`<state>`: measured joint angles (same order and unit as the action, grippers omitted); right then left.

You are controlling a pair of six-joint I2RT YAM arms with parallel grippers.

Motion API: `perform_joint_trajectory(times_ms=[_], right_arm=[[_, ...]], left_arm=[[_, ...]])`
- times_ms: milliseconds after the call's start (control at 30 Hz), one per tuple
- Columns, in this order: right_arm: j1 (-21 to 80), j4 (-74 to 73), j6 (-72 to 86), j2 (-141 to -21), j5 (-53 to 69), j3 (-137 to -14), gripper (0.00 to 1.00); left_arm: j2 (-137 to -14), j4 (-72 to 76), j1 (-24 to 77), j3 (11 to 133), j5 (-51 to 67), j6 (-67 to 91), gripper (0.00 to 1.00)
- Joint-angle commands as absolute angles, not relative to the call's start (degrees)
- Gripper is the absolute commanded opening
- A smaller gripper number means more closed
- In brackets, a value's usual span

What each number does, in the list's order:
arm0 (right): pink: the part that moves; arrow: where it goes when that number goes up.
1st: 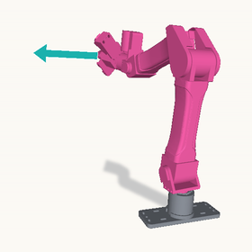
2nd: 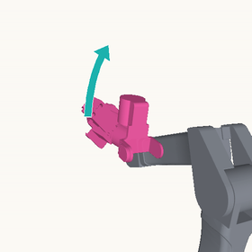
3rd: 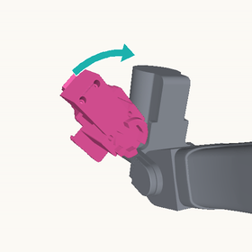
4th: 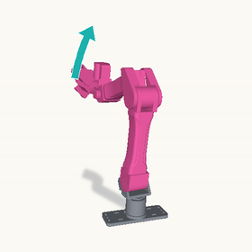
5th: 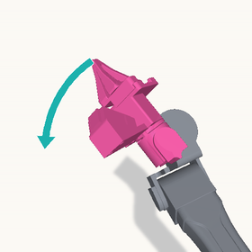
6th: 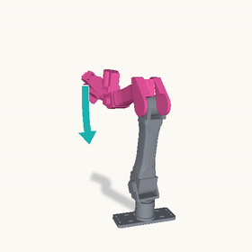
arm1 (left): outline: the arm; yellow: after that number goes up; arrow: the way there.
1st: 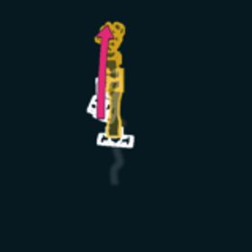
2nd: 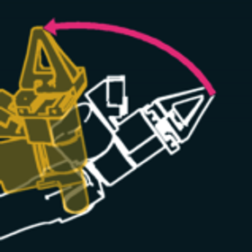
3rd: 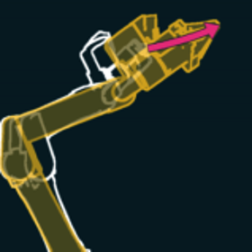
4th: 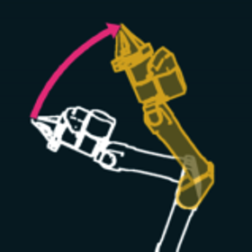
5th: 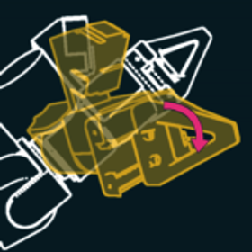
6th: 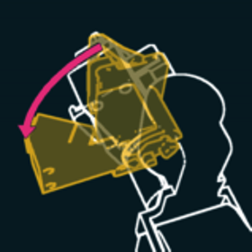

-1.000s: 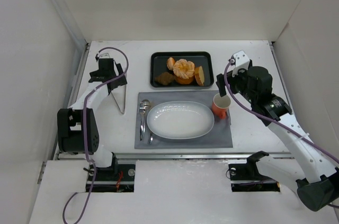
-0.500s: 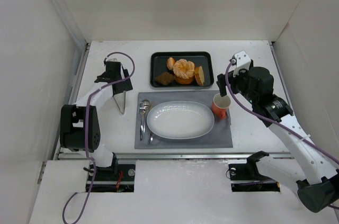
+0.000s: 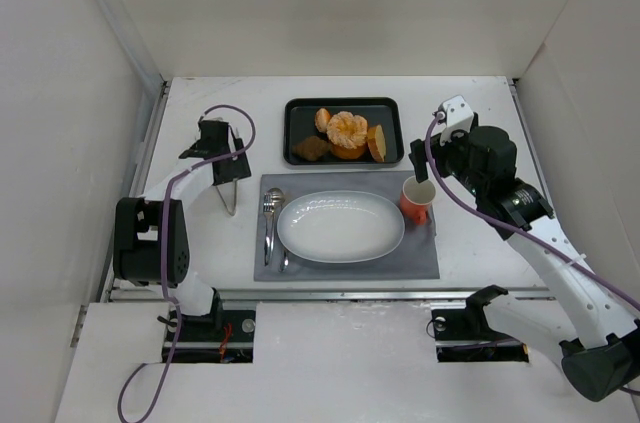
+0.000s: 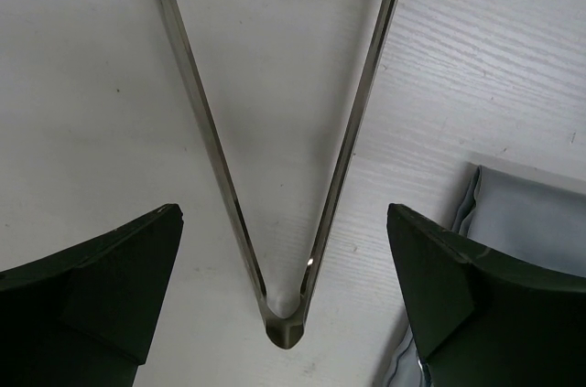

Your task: Place the bread

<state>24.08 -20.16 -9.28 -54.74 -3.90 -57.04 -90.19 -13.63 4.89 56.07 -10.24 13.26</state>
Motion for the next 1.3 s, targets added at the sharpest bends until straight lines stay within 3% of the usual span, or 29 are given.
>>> perform_joint_trajectory(times_ms=[0, 1067, 1267], right_arm=[[24.43, -18.63, -9.76, -53.61, -4.48, -58.62, 1.00], [24.43, -18.11, -9.76, -51.50, -5.01, -58.10, 1.00], [24.43, -18.11, -9.76, -51.50, -5.01, -58.10, 1.00]], left_arm=[[-89.65, -14.59, 4.92, 55.11, -9.23, 12.66, 0.92], [-95.80, -16.17, 3.87, 55.11, -6.33, 13.71, 0.88], [-97.38, -16.17, 3.34, 56.24, -6.33, 13.18, 0.84]])
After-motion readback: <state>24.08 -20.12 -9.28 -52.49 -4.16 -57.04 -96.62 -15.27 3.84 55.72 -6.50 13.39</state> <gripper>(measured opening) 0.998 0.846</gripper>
